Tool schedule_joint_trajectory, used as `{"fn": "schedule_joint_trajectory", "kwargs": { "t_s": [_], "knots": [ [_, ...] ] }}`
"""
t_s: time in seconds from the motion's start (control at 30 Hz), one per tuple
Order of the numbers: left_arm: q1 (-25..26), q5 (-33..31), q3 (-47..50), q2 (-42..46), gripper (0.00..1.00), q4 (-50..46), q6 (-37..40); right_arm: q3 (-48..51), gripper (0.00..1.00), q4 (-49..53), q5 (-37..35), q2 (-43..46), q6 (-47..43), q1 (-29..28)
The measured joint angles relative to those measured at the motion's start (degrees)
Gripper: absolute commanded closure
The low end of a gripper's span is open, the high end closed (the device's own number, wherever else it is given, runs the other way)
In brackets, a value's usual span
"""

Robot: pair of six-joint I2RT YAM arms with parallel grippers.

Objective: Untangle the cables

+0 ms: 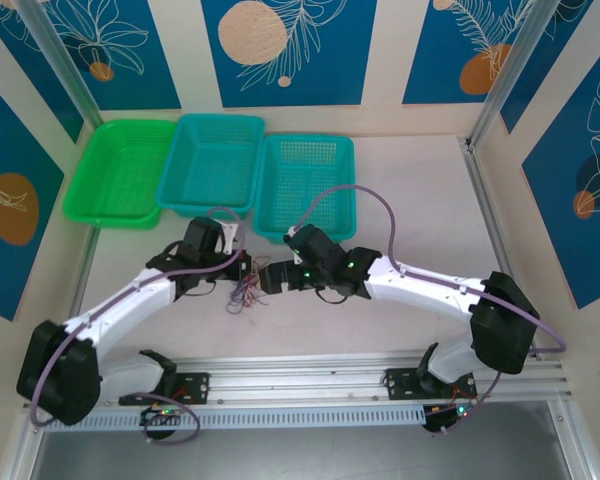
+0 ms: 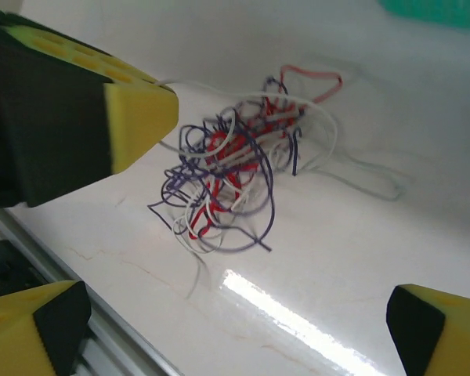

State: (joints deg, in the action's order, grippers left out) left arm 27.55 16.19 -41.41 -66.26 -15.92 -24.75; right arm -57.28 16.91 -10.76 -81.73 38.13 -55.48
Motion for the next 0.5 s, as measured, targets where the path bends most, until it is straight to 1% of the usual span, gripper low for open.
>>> {"fn": "schedule_joint_trajectory", "kwargs": {
  "t_s": [0.17, 0.27, 0.33, 0.47, 0.5],
  "knots": [
    [1.1, 4.5, -3.2, 5.7, 1.00, -0.5, 4.1, 3.1, 0.04, -5.4, -0.4, 7.8, -10.1, 0.8],
    [1.8, 7.2, -4.0, 7.0, 1.00, -0.7, 5.9, 6.4, 0.04, -11.2, 1.3, 11.9, -15.4, 2.6],
    [2.3, 9.6, -4.0, 7.4, 1.00, -0.8, 6.7, 9.0, 0.06, -16.1, 3.3, 13.0, -18.9, 3.7],
    [3.5, 13.6, -4.0, 8.4, 1.00, 0.0, 7.4, 13.4, 0.16, -24.9, 6.7, 11.8, -24.5, 4.9],
    [3.9, 14.4, -4.0, 9.0, 1.00, 0.4, 7.5, 13.8, 0.20, -26.7, 7.8, 10.8, -25.4, 5.1]
  ]
}}
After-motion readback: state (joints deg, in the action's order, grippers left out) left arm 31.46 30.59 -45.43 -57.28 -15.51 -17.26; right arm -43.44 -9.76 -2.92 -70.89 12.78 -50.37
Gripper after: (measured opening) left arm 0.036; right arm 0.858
